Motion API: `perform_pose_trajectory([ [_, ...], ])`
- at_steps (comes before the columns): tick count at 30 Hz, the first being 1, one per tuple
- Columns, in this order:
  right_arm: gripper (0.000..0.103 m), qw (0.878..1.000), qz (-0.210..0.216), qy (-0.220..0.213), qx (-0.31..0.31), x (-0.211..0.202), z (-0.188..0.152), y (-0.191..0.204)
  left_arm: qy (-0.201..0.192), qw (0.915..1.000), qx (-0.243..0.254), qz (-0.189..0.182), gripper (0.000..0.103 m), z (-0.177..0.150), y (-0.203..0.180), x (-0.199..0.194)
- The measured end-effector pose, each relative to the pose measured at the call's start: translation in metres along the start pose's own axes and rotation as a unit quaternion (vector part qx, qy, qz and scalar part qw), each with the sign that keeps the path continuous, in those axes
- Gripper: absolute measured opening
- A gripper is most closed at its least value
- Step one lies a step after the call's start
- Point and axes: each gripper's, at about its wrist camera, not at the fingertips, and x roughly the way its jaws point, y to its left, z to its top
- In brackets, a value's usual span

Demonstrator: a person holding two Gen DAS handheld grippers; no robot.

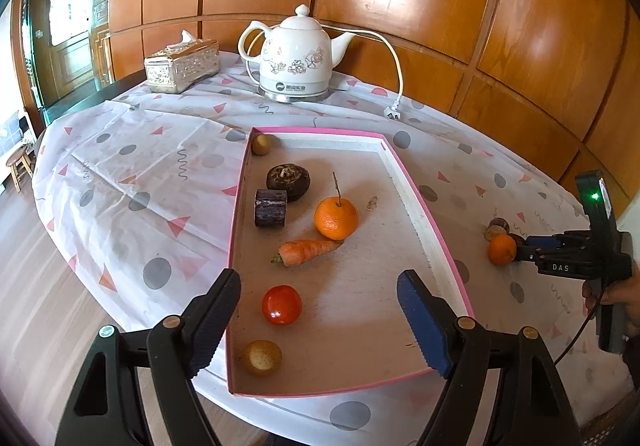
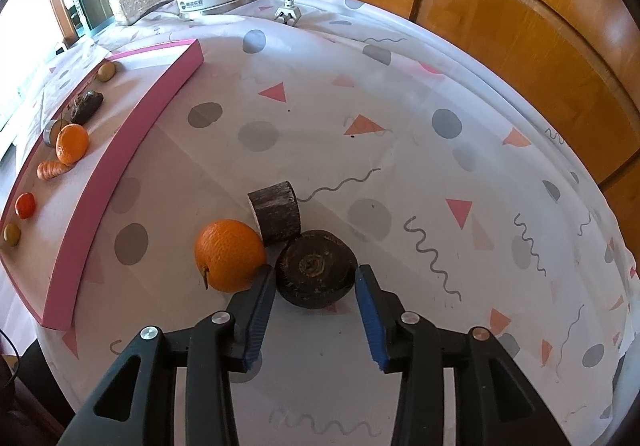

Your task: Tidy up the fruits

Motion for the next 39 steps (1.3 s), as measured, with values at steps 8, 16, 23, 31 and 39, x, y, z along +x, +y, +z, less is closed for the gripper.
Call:
perform_pose_trajectory([
  [8, 0.042, 1.000, 0.002, 0.001, -0.005, -0.001, -0.002, 0.000, 0.001, 1.0000, -0.004, -0.001, 0.083, -0.001, 0.002, 0.000],
  [16, 0.044, 1.000, 0.000, 0.000, -0.012, 0.001, 0.003, 0.001, 0.007, 0.9999, -0.009, 0.001, 0.083, -0.001, 0.004, 0.000],
  [23, 0.045, 1.000, 0.003, 0.003, -0.028, 0.003, 0.006, 0.001, 0.008, 0.9997, -0.022, 0.007, 0.084, -0.001, 0.012, -0.001],
  [31, 0.045, 1.000, 0.015, 0.000, -0.005, 0.003, 0.003, -0.003, 0.006, 0.9997, -0.020, 0.014, 0.084, 0.000, 0.011, -0.002],
  [39, 0.044, 0.999, 0.012, -0.006, 0.033, -0.003, -0.008, -0.006, 0.002, 0.9997, -0.020, 0.015, 0.084, -0.001, 0.011, -0.005],
])
